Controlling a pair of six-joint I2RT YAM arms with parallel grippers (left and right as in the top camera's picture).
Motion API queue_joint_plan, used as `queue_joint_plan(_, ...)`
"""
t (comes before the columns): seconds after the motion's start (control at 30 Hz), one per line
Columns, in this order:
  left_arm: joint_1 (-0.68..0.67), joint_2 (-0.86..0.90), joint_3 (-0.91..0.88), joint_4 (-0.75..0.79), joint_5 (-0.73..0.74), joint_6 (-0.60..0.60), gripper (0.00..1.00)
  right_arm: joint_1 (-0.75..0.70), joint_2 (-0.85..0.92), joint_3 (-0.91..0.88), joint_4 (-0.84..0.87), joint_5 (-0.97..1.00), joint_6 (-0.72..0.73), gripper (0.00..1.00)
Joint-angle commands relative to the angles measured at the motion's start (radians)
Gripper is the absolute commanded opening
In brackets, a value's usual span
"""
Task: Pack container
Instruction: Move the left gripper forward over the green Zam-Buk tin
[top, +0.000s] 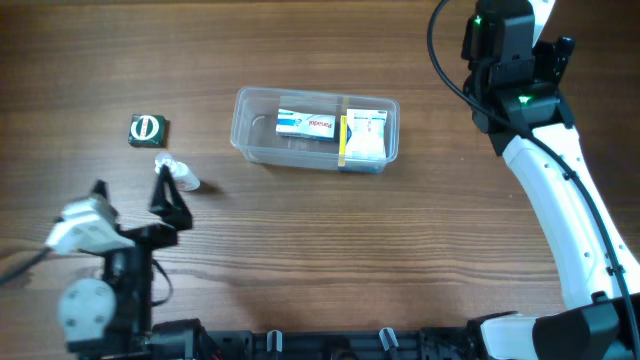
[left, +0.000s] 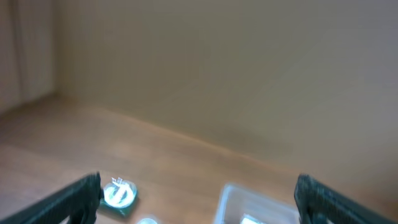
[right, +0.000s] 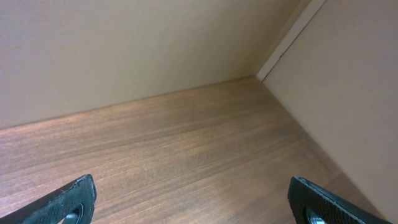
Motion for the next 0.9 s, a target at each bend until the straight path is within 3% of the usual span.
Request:
queue_joint_plan(0.0, 0.024, 0.249, 0.291, -0.223, -0.113, 0.069, 1.0, 0.002, 0.014, 0.003, 0.0, 0.02, 0.019, 1.0)
queue_joint_plan(0.17, 0.058, 0.628, 0.611, -0.536, -0.167, 0.069, 1.0, 0.002, 0.014, 0.003, 0.0, 0.02, 0.019, 1.0)
queue_joint_plan(0.27, 0.086, 0.798, 0.708, -0.609, -0.166, 0.069, 1.0, 0.002, 0.014, 0.003, 0.0, 0.02, 0.019, 1.0)
queue_joint_plan(0.43, 0.121, 1.019, 0.743, -0.589, -0.158, 0.069, 1.0, 0.002, 0.014, 0.003, 0.0, 0.02, 0.019, 1.0)
queue_joint_plan(0.67, 0.135, 1.201, 0.743, -0.54, -0.148, 0.071, 1.0, 0.002, 0.014, 0.003, 0.0, 0.02, 0.019, 1.0)
queue_joint_plan(0.87, 0.135, 1.293, 0.743, -0.424, -0.117, 0.173, 1.0, 0.002, 0.014, 0.003, 0.0, 0.02, 0.019, 1.0)
